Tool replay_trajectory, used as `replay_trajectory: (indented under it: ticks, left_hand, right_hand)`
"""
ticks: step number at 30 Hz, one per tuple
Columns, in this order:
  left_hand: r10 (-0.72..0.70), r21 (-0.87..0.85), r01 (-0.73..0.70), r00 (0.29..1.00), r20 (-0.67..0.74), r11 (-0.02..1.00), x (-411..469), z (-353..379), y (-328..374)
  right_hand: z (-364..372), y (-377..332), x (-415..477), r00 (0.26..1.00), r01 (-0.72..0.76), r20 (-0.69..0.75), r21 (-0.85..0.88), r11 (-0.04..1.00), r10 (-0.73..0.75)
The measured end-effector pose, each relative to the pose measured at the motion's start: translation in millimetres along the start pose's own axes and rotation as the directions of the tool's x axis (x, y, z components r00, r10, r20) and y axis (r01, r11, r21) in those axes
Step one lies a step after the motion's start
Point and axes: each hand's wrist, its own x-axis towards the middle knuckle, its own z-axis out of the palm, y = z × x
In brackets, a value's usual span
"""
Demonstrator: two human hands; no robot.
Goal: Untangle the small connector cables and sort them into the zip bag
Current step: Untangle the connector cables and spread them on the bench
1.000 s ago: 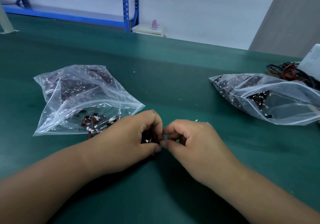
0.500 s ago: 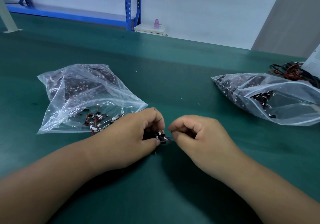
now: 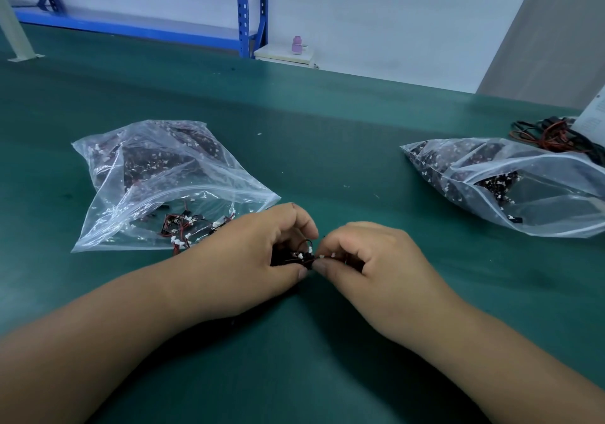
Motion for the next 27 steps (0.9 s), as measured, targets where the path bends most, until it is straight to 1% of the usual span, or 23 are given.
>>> replay_trajectory:
  ticks: [3,6,9,14,17,20,24,27]
  left_hand:
    - [0.018,0.04,-0.02,0.999,0.036,0.999,-1.7,-1.3,1.5]
    - [-0.004,0.103,-0.001,0.999,0.049,0.995,-2.5,-1.9,0.2]
    - [-0.011,0.122,0.007,0.999,0.033,0.993,-2.2,-1.6,-0.7]
    - [-0.014,0.128,0.008,0.999,0.051,0.992,-0.7,-3.1,-1.1]
    - [-0.032,0.114,0.026,0.998,0.055,0.993,-0.4,-3.2,-1.0]
    - [-0.057,0.092,0.052,0.997,0.052,0.994,-0.9,-3.3,1.2]
    - [-0.081,0.116,0.074,0.995,0.06,0.991,-0.9,-4.8,2.6]
    - [-0.085,0.146,0.076,0.995,0.06,0.986,-1.1,-5.0,2.5]
  right_hand:
    - [0.0,-0.9,1.5,0.999,-0.05,-0.008,0.102,0.993,0.051]
    - [-0.4,0.1,4.0,0.987,-0.141,-0.039,0.224,0.964,0.153]
    - [-4.2,-0.2,7.7,0.965,-0.23,-0.031,0.363,0.903,0.259]
    - [-14.6,-1.6,12.0,0.937,-0.292,0.012,0.571,0.767,0.348]
    - [-21.2,0.1,13.2,0.933,-0.318,0.067,0.613,0.723,0.355]
    - [-25.7,1.9,15.0,0.933,-0.316,0.067,0.628,0.711,0.355]
    - [-31.8,4.0,18.3,0.926,-0.305,0.061,0.702,0.643,0.372]
    - [-36.1,6.0,18.6,0.931,-0.319,0.106,0.702,0.637,0.349]
